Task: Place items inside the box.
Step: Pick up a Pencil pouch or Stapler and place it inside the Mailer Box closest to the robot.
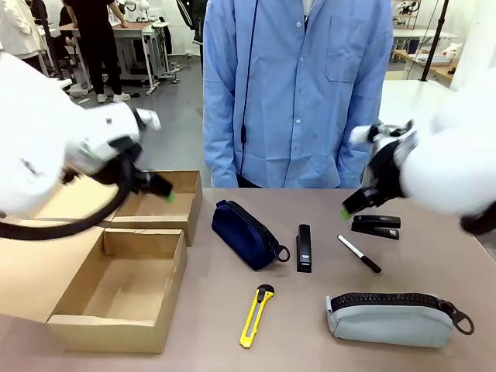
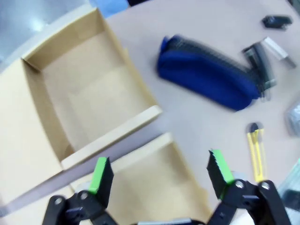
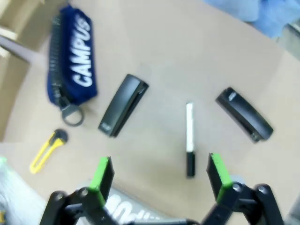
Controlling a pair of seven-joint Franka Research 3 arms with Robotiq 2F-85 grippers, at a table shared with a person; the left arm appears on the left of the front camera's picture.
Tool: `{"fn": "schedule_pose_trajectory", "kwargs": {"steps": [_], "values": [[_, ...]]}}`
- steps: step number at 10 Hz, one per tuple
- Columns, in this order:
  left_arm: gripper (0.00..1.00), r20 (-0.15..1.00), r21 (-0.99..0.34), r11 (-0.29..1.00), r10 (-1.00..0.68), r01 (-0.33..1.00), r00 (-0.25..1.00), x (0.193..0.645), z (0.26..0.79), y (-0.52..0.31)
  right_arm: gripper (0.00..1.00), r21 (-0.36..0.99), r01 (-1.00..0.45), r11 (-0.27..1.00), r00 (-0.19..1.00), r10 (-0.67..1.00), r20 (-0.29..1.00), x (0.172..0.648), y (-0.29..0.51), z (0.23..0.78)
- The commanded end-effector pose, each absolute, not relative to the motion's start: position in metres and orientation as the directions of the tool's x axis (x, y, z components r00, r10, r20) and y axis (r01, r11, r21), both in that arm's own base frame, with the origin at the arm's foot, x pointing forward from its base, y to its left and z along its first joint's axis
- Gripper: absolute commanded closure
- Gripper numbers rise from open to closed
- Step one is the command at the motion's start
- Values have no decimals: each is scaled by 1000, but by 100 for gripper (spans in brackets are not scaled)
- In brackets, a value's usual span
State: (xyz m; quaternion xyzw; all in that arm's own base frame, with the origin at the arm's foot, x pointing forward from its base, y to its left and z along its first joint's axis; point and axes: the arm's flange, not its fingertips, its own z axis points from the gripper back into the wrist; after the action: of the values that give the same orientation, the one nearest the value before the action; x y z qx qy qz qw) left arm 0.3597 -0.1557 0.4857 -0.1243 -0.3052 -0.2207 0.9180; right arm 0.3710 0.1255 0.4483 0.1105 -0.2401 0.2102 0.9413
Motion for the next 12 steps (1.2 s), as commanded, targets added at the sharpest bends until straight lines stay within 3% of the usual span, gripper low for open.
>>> {"fn": "schedule_pose_trajectory", "kwargs": {"steps": [1,4,6,9,10,12], "values": [[0,652,-243,819,-260,521,712,287,516,-98,0,284,-373,883,852,205,481,321,72,494],[0,571,-586,644,-102,491,815,284,508,22,0,663,-294,688,858,-115,500,256,-39,506],[0,523,-809,428,209,403,827,277,472,127,0,829,-239,506,837,-325,440,228,-124,478],[0,427,-904,254,524,343,737,244,420,169,0,908,-105,406,765,-551,334,203,-199,430],[0,487,-861,352,359,367,797,265,468,190,0,875,-165,454,808,-446,384,221,-199,498],[0,487,-861,352,359,367,797,265,468,190,0,875,-165,454,808,-446,384,221,-199,498]]}}
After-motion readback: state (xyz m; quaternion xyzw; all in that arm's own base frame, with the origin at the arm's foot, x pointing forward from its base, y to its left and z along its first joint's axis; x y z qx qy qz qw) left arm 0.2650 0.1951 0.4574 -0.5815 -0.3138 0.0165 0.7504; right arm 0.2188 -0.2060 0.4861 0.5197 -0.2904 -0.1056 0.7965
